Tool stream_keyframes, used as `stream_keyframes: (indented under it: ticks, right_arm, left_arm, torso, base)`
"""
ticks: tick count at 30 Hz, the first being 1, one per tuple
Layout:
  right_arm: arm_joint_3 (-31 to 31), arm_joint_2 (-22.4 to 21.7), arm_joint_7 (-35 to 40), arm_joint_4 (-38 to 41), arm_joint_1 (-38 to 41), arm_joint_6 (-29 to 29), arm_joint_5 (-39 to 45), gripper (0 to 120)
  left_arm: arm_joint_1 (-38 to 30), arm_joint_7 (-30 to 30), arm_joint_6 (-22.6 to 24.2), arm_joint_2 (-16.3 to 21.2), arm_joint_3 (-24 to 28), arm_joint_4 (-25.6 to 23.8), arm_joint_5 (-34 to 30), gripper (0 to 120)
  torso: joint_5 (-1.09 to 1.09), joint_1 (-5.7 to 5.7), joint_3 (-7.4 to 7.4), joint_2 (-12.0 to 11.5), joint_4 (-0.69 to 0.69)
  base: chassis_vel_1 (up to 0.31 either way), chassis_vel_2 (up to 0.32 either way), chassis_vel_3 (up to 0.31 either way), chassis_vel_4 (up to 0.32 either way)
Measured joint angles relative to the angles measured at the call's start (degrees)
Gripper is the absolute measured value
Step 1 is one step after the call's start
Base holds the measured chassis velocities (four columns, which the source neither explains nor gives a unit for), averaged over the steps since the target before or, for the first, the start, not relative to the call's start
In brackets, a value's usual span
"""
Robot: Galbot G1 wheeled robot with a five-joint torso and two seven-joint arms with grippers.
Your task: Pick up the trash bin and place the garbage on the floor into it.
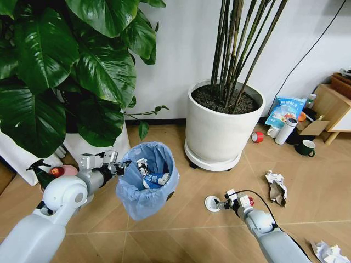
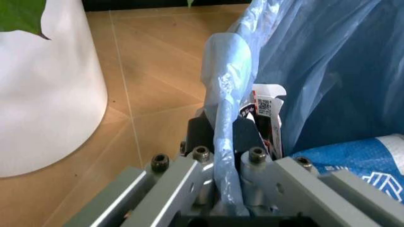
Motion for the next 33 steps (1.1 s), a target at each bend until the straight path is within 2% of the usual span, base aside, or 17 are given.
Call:
stream_keyframes:
  ticks: [7,13,24,28,30,32,33]
  right_arm:
    - [-0.24,1.29,0.00,-3.02,1.15,0.76,-0.70,96]
    - [-0.14,1.89,0.01,-4.76,1.69,1.23,-1.06,86]
    - [0.29,2.94,-0.06,-6.45,2.20,1.65,-1.88,79]
    - [0.30,3.39,-0.08,-6.84,2.39,1.98,-1.98,72]
    - [0.25,3.66,-0.10,-6.97,2.45,2.13,-2.00,62]
    - [0.25,3.70,-0.10,-6.97,2.46,2.13,-2.00,60]
    - [0.23,3.81,-0.11,-7.02,2.47,2.16,-2.00,53]
  left_arm:
    - [-0.08,-0.03,0.00,0.32,0.00,0.00,-0.16,0]
    - [-0.05,-0.03,0.00,0.11,0.03,0.13,-0.15,0]
    - [-0.27,0.06,0.00,0.19,0.11,0.13,-0.35,0]
    - [-0.24,0.07,0.00,0.16,0.11,0.13,-0.35,0]
    - [-0.20,0.08,0.00,0.17,0.08,0.13,-0.34,0]
    - [-0.19,0.09,0.00,0.19,0.07,0.13,-0.34,0]
    - [-0.19,0.09,0.00,0.26,0.04,0.13,-0.34,0]
  torso:
    - [0.00,0.00,0.00,0.00,0.00]
    - [0.00,0.00,0.00,0.00,0.00]
    - [-0.03,0.00,-0.01,0.00,-0.01]
    - [-0.01,0.00,-0.01,0.01,0.00]
    - [-0.01,0.00,-0.01,0.01,0.00]
    - [0.00,0.00,-0.01,0.01,0.00]
    - [0.00,0.00,-0.01,0.01,0.01]
  base:
    - [0.000,0.000,0.000,0.000]
    - [0.000,0.000,0.000,0.000]
    - [0.000,0.000,0.000,0.000]
    - [0.000,0.000,0.000,0.000]
    - [0.000,0.000,0.000,0.000]
    - [0.000,0.000,0.000,0.000]
    - [0.000,0.000,0.000,0.000]
